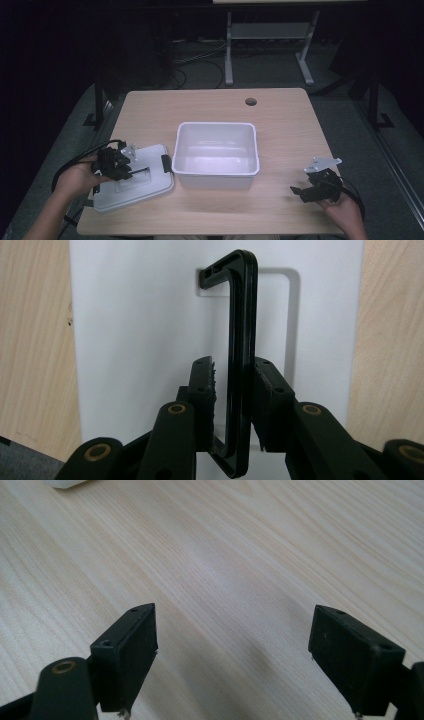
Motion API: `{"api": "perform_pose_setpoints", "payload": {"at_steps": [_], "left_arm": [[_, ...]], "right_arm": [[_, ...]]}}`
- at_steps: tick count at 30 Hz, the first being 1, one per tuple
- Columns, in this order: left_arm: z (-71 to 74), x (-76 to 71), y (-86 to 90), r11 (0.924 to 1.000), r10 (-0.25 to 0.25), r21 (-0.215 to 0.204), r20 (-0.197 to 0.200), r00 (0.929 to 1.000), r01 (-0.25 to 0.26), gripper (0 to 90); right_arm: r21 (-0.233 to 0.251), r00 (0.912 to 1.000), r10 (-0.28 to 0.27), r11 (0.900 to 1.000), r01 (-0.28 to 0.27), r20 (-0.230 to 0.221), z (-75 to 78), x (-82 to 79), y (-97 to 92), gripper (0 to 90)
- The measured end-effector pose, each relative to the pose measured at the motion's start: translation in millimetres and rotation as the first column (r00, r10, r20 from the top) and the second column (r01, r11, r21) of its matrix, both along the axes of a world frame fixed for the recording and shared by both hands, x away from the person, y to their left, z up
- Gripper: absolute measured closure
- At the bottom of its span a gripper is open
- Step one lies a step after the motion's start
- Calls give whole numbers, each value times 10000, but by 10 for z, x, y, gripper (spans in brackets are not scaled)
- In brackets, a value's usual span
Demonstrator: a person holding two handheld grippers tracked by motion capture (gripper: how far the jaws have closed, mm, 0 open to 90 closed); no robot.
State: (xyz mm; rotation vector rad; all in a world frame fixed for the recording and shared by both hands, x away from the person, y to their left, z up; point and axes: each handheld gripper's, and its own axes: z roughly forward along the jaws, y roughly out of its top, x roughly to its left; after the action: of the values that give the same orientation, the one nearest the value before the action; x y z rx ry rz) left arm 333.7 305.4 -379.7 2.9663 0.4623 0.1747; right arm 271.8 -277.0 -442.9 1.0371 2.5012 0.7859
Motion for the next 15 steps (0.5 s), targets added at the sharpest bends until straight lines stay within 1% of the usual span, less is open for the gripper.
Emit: {"api": "perform_pose_setpoints", "payload": {"at_steps": [6,15], "left_arm": [[7,53,-12,9999,-25,157,-51,10000,26,745],[0,98,-23,9997,-77,248,-171,9998,81,779]], "right_arm": [[7,10000,14,10000,-14,0,0,0,1,191],[9,10000,32,10000,-32,-37,-2,-4,-4,191]]}}
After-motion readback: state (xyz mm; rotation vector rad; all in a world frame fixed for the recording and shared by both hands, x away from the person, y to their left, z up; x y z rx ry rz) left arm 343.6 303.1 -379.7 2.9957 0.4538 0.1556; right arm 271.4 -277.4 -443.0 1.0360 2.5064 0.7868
